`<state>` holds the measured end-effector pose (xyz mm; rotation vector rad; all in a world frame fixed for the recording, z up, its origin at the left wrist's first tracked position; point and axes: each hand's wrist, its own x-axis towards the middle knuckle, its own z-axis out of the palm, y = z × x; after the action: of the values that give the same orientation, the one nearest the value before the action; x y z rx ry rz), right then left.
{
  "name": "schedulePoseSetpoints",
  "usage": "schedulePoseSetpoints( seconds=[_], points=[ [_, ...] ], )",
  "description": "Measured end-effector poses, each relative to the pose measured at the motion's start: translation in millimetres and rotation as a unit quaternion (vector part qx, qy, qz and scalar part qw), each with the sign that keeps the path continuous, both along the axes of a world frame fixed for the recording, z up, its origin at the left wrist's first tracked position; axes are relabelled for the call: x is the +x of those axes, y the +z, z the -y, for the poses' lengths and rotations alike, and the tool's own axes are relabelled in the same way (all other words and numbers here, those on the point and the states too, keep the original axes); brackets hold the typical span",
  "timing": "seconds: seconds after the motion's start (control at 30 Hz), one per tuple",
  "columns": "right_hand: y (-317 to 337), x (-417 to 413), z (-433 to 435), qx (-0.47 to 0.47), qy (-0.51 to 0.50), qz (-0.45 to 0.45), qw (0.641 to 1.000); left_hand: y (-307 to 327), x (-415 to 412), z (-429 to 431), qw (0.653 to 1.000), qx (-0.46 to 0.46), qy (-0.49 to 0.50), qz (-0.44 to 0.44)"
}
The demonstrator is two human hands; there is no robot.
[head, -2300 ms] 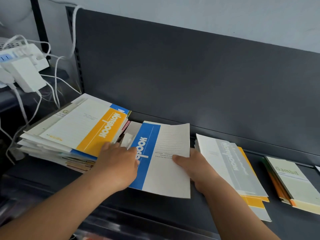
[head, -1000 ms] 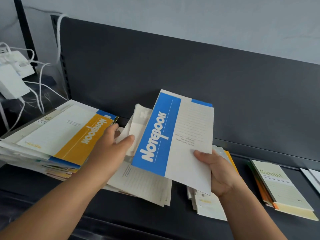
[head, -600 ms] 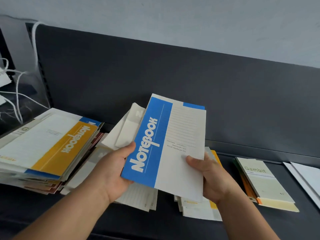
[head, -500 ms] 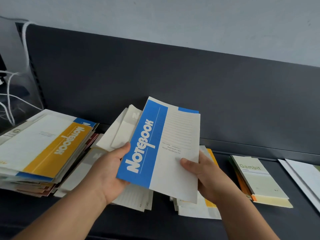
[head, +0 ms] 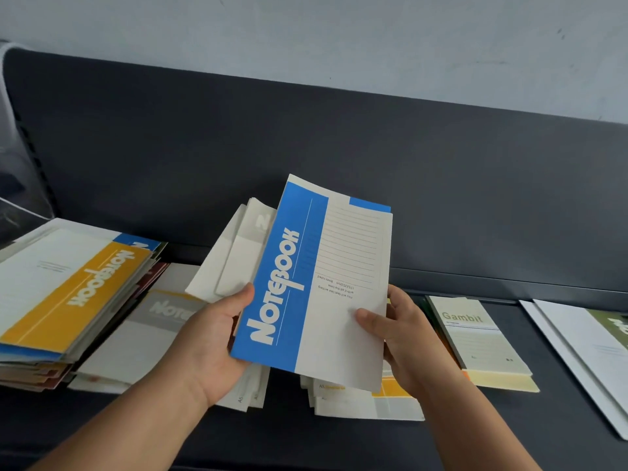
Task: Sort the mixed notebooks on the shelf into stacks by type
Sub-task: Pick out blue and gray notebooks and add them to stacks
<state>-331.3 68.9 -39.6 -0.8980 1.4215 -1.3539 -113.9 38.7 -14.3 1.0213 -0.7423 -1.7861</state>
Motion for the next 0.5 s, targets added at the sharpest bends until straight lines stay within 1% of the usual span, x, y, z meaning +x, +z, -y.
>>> schedulePoseSetpoints(
  seconds=[0.2, 0.33, 0.43, 0.5],
  points=[
    [-2, -25, -8, 0.012, -0.030, -0.002, 0.999, 2, -18, -4, 1.000, -0.001, 0.010, -0.005],
    [-5, -43, -14, 0.025, -0.016, -0.001, 1.000, 0, -29, -8, 0.999, -0.021, 0.040, 0.017],
    [-1, -59, -16, 0.053, -0.002, -0.054, 0.997, -3, -35, -10, 0.998, -0.030, 0.054, 0.015],
    [4, -70, -15, 0.066, -0.001, -0.128, 0.990, -5, -39, -11, 0.997, -0.032, 0.065, 0.008]
  ],
)
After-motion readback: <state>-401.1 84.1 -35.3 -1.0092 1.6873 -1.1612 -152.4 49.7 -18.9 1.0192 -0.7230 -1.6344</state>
